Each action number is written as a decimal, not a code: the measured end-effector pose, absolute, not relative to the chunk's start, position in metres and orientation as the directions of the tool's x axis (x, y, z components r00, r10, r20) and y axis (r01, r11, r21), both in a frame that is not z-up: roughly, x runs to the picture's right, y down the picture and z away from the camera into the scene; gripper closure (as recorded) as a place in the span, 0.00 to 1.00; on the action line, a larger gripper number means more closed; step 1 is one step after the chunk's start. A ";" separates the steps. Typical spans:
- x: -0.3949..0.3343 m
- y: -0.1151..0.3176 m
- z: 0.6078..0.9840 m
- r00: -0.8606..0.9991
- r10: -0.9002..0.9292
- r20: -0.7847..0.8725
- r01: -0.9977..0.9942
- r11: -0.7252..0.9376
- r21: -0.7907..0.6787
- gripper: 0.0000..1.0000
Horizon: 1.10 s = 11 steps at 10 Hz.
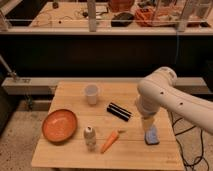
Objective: Knock the bottle over
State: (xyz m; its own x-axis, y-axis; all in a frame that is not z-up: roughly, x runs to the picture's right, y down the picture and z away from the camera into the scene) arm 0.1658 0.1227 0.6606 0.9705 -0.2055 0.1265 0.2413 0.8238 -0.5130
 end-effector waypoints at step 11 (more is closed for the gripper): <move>0.109 0.145 0.653 0.932 -0.283 0.225 0.360 0.779 -0.514 0.20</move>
